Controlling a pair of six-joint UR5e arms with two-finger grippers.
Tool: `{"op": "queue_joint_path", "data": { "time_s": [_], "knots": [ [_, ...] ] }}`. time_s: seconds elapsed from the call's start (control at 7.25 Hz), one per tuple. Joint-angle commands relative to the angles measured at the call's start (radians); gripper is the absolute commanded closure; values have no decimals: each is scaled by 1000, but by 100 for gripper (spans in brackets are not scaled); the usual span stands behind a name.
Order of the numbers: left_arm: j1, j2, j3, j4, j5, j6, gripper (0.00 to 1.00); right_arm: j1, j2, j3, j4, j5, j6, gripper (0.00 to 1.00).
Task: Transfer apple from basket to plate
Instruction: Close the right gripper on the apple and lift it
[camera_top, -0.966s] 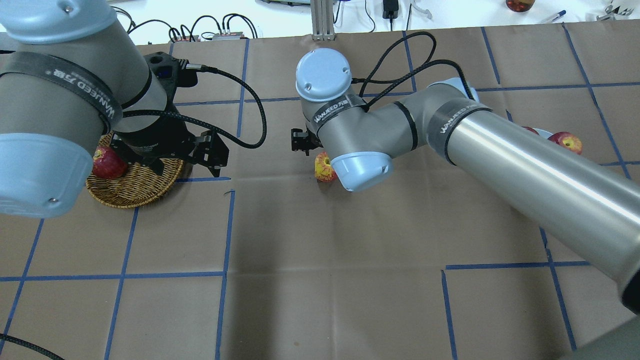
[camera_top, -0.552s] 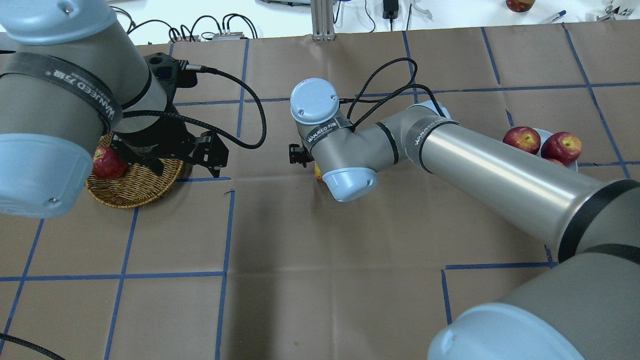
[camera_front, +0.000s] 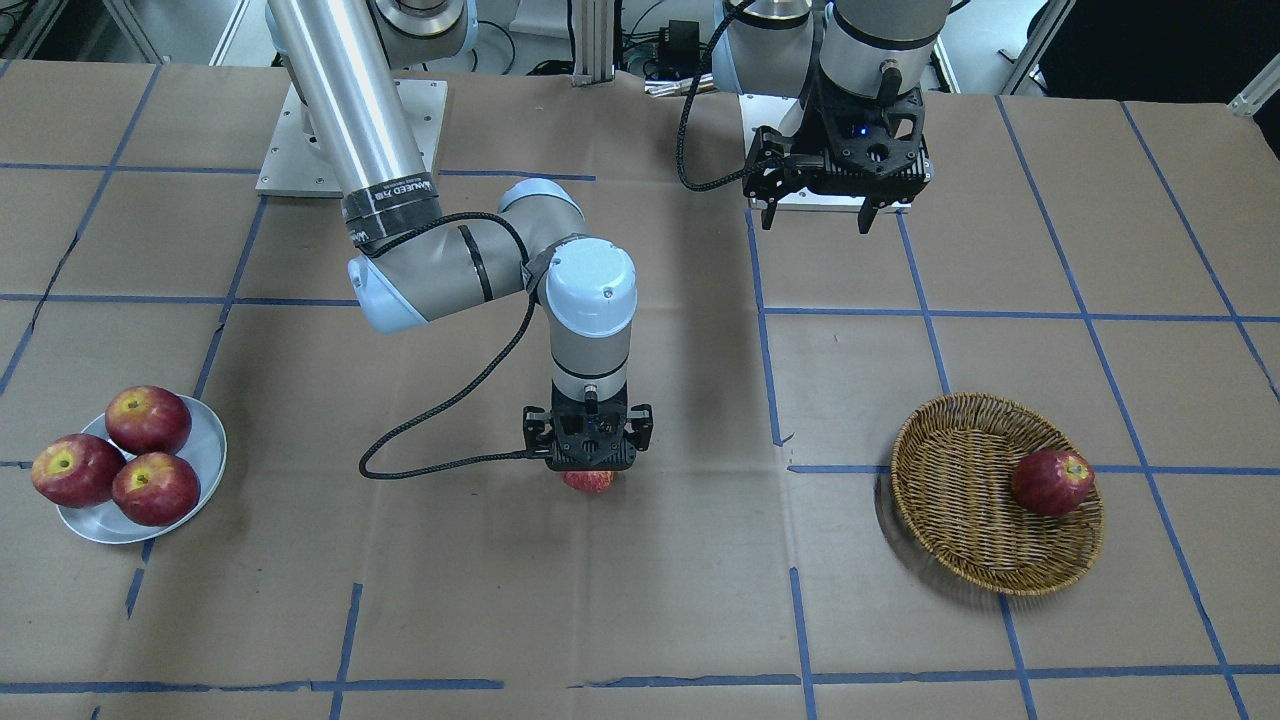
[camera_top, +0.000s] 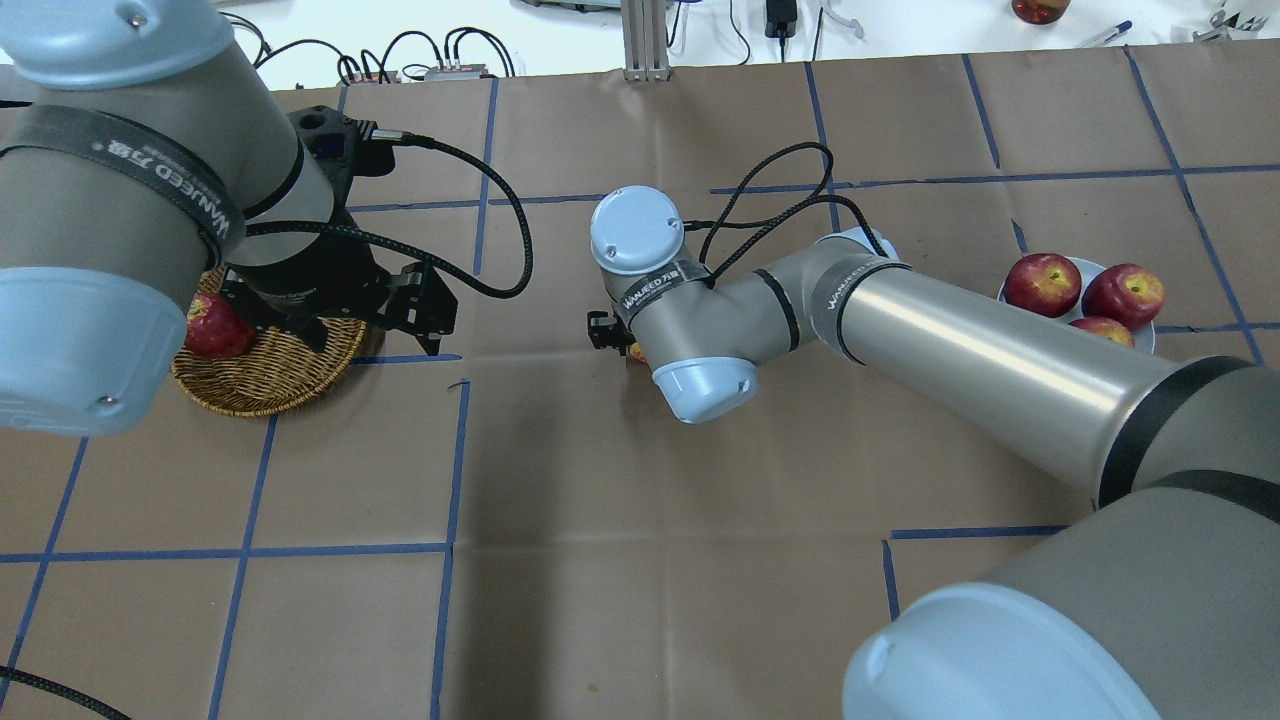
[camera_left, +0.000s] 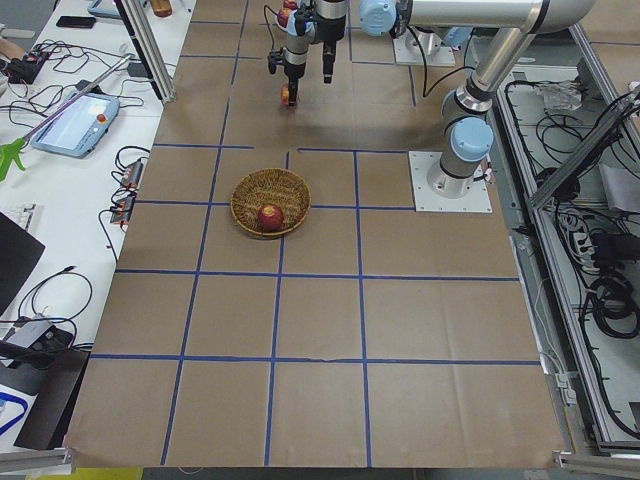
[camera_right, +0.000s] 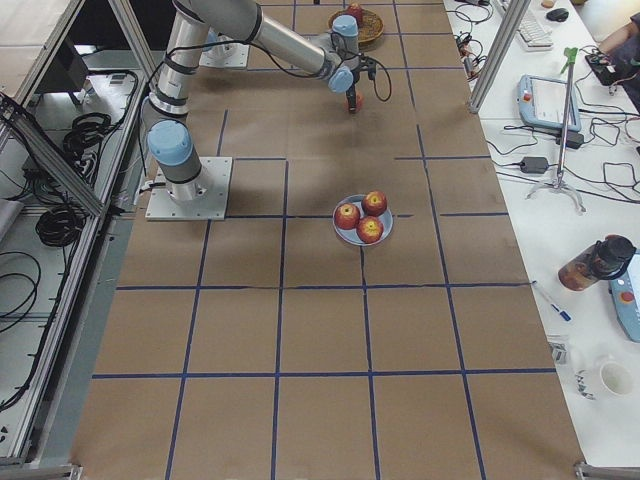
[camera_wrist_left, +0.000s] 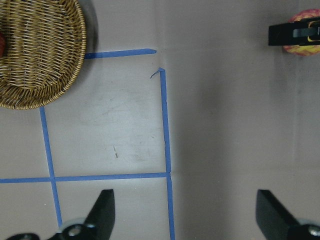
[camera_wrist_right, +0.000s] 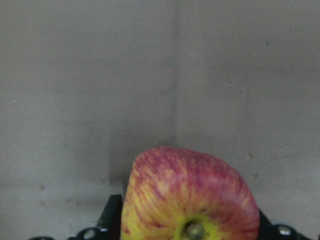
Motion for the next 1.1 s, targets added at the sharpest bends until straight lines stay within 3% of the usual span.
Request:
{"op": "queue_joint_path", "data": {
  "time_s": [0.0,0.28,0.41,0.69,0.97],
  "knots": [
    [0,2,0,0,0,0,1,-8,-13,-7,-7,-1,-2,46],
    [0,3,-1,-2,2,0,1,-29,-80,-24,17,-2,-4,45],
    [0,8,-8,-2,2,0,1,-66,-148,-42,119,-2,-5,45],
    [2,15,-11,-2,2,0,1,-237,-286,-37,311,10,-190,46],
    [2,17,-12,-2,3,0,1,-392,-401,47,367,11,-427,46]
  ]
}}
